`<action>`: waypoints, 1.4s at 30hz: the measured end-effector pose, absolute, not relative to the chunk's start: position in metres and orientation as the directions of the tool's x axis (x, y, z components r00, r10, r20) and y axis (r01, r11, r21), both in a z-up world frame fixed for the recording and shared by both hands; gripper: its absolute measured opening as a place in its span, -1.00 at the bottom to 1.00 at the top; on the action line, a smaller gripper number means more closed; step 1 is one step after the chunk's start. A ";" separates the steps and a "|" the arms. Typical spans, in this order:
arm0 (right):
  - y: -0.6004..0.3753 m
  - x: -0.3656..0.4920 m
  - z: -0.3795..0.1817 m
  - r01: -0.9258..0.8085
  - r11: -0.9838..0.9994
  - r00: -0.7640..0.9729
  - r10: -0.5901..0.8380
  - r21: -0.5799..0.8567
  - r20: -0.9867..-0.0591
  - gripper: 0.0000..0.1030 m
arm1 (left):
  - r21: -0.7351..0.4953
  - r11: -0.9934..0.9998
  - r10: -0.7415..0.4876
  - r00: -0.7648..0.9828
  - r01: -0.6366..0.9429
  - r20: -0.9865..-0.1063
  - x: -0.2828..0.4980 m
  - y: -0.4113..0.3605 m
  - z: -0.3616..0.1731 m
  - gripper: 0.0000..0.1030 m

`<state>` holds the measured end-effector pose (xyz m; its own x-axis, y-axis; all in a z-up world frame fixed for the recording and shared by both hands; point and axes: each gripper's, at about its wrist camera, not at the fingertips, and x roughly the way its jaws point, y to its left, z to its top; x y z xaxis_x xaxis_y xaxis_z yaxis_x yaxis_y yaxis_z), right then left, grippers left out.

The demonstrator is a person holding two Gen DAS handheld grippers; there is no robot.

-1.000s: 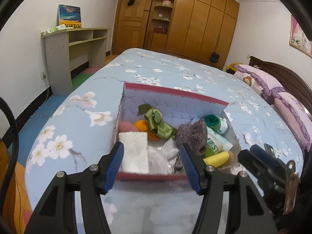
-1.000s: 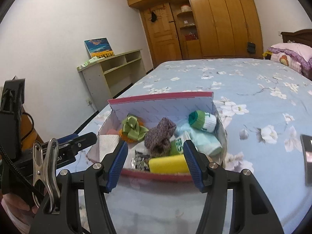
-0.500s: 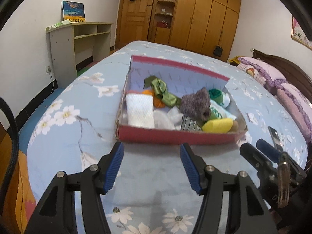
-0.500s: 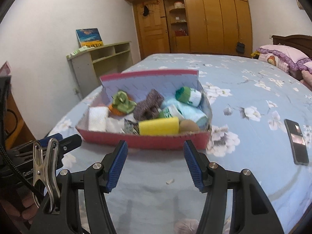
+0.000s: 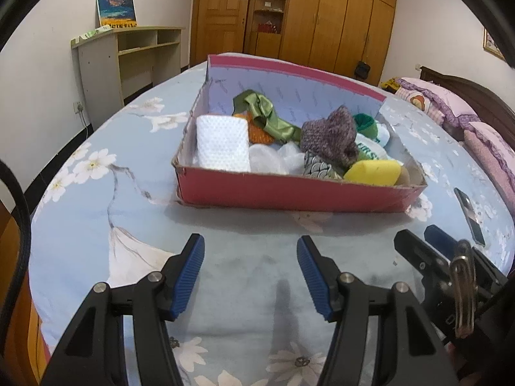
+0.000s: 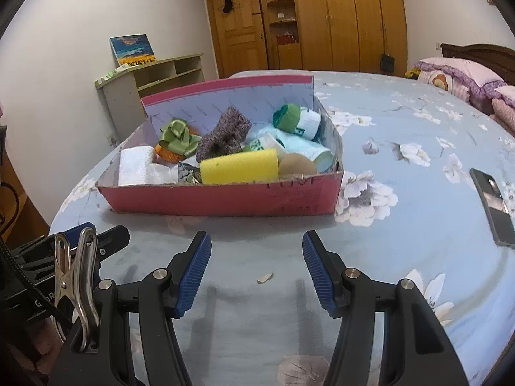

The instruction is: Organize soft objects

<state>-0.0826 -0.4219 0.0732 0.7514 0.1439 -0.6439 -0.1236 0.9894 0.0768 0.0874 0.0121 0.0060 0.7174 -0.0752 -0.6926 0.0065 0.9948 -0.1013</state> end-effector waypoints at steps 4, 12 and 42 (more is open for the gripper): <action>-0.422 -0.081 0.068 -0.125 0.989 0.740 0.149 0.084 -0.655 0.17 | -0.092 0.996 -0.072 0.705 0.009 -0.706 0.091 0.009 -0.002 0.22; -0.423 -0.077 0.057 -0.122 0.988 0.718 0.152 0.092 -0.679 0.17 | -0.102 0.995 -0.085 0.665 0.014 -0.742 0.097 0.010 -0.017 0.22; -0.426 -0.071 0.036 -0.090 0.988 0.670 0.153 0.126 -0.726 0.18 | -0.097 0.995 -0.090 0.660 0.026 -0.746 0.099 0.009 -0.028 0.32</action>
